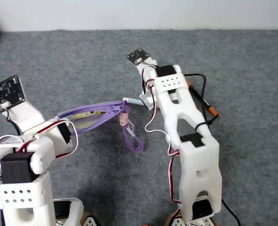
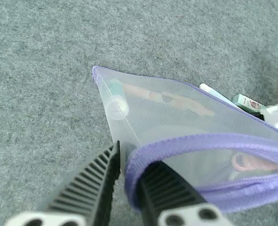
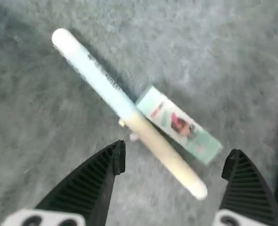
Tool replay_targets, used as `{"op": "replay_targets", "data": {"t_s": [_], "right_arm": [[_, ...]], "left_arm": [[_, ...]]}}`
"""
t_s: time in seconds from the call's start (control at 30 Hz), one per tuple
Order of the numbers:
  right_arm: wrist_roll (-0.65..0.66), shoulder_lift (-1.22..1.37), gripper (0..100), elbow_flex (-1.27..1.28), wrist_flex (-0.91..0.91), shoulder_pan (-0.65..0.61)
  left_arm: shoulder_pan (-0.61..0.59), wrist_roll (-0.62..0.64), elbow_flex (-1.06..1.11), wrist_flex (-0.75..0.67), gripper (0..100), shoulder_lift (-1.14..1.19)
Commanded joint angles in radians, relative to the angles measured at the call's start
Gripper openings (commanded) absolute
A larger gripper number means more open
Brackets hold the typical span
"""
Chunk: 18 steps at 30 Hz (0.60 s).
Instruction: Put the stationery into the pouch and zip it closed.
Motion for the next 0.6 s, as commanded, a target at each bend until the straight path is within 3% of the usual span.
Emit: {"op": "replay_targets", "data": {"t_s": [0.0,0.23,0.47,0.57], "right_arm": [[0.017,0.059,33.2,-0.123,0.012,-0.010],[0.023,0.148,31.4,-0.198,0.134,-0.033],[0.021,0.148,5.4,-0.239,0.225,-0.035],[0.020,0.148,0.9,-0.264,0.271,-0.035]], "left_arm": [[0.005,0.009,-0.021,-0.028,1,0.002],[0.005,0.009,-0.021,-0.028,1,0.002],[0.000,0.009,-0.021,-0.028,1,-0.005],[0.000,0.009,-0.021,-0.028,1,-0.005]]}}
